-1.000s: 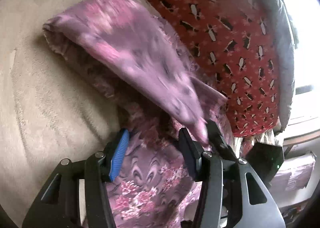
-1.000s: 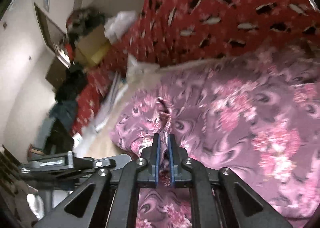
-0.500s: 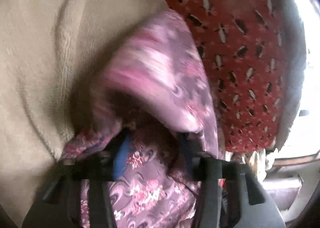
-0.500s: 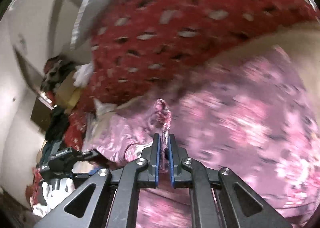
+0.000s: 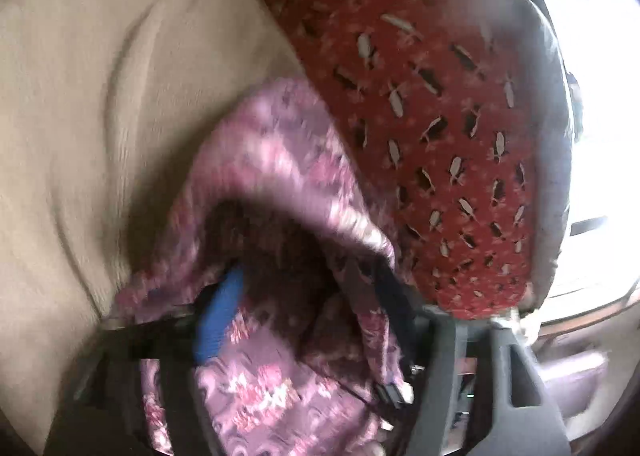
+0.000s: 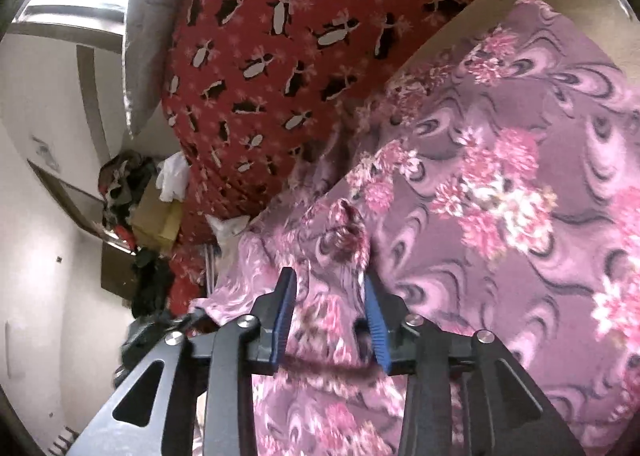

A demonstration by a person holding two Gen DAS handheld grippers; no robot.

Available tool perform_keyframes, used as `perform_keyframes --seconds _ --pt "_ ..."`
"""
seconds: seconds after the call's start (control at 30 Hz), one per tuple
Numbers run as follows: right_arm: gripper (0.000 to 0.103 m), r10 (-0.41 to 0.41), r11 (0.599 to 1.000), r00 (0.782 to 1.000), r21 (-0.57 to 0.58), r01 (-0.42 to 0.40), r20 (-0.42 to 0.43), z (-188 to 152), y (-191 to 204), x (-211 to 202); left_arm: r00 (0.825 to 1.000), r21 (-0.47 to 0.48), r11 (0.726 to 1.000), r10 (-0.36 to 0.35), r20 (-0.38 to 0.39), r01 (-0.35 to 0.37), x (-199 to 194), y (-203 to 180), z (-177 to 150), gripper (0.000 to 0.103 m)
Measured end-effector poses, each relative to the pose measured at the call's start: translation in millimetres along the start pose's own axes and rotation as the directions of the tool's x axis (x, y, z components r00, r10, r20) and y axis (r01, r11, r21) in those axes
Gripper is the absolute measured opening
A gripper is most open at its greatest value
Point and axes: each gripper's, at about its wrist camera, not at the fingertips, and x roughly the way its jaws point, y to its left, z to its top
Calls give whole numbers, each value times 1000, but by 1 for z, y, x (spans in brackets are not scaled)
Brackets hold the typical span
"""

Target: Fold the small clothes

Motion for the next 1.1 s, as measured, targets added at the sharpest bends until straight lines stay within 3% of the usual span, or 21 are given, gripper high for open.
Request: perform_keyframes --seconds 0.03,0.13,0.17,0.37,0.53,0.57,0.6,0.67,0.87,1.03,1.1 --pt "35 -19 1000 1000 -18 19 -7 1 6 7 1000 8 1000 25 17 -25 0 -1 1 81" --pt "6 0 997 999 -75 -2 -37 7 34 21 1000 -49 999 -7 -4 7 3 10 7 81" --pt "6 12 996 1000 -92 -15 -27 9 44 20 999 -79 996 -37 -9 36 3 17 9 81" --pt "6 202 950 977 -257 -179 65 39 146 -5 998 -136 989 -61 -12 59 8 34 17 81" --pt "6 248 928 965 -307 -211 86 46 173 -28 999 -121 992 -42 5 43 8 31 15 79" --pt "6 240 929 967 -310 -203 89 46 172 -31 999 -115 993 -33 13 34 8 30 15 67" --pt "6 229 931 969 -311 -191 92 45 169 -34 1000 -100 995 -10 22 13 10 28 17 44" --pt "6 180 943 978 -301 -141 105 43 152 -41 1000 -77 997 -3 10 4 13 27 19 14" --pt "5 1 991 988 -133 20 154 37 61 -52 999 -21 1000 13 -34 -14 21 11 8 11" --pt "5 -91 994 975 -34 100 202 28 -1 -72 992 51 995 91 -86 -87 40 -2 -8 11" --pt "5 -163 987 971 23 161 178 24 -30 -71 988 55 992 119 -94 -115 46 0 -13 11"
